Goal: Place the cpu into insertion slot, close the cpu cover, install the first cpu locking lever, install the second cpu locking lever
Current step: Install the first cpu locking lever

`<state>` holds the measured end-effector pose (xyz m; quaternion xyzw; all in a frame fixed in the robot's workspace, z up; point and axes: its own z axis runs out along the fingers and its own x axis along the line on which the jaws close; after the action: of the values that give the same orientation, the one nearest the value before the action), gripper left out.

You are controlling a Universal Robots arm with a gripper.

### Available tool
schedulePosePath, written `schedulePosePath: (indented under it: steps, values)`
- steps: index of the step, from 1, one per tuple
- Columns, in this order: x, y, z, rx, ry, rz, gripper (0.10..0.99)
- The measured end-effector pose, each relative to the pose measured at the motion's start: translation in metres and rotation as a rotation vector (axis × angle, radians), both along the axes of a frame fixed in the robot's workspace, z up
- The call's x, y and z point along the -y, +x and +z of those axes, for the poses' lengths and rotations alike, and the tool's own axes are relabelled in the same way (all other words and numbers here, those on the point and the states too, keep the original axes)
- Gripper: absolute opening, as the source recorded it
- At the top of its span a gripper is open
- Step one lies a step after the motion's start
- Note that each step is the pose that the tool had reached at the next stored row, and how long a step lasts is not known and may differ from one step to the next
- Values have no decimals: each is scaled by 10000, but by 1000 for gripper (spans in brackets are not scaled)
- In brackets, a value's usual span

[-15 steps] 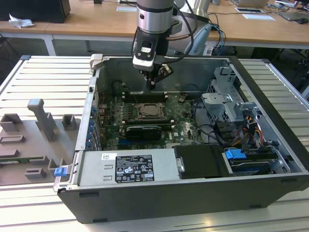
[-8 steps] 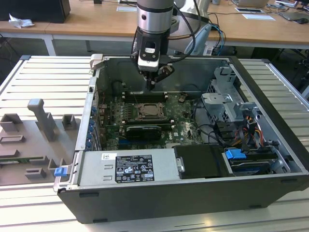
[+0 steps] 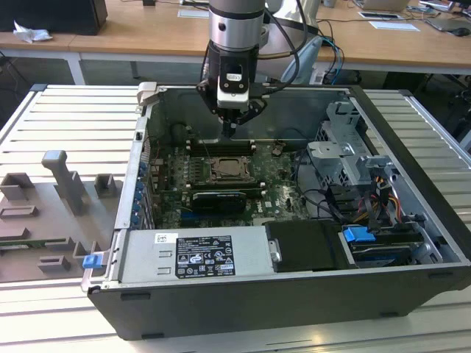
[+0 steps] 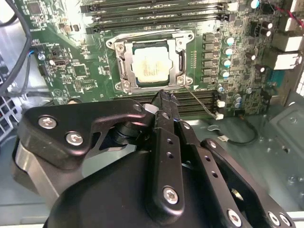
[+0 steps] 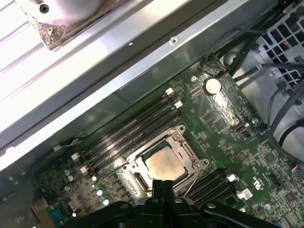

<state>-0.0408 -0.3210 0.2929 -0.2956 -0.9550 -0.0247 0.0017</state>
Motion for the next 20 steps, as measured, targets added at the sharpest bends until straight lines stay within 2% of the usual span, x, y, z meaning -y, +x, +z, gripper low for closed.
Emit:
schedulePosePath:
  steps: [20]
  values:
    - [0,0,0,0,0,2270,106]
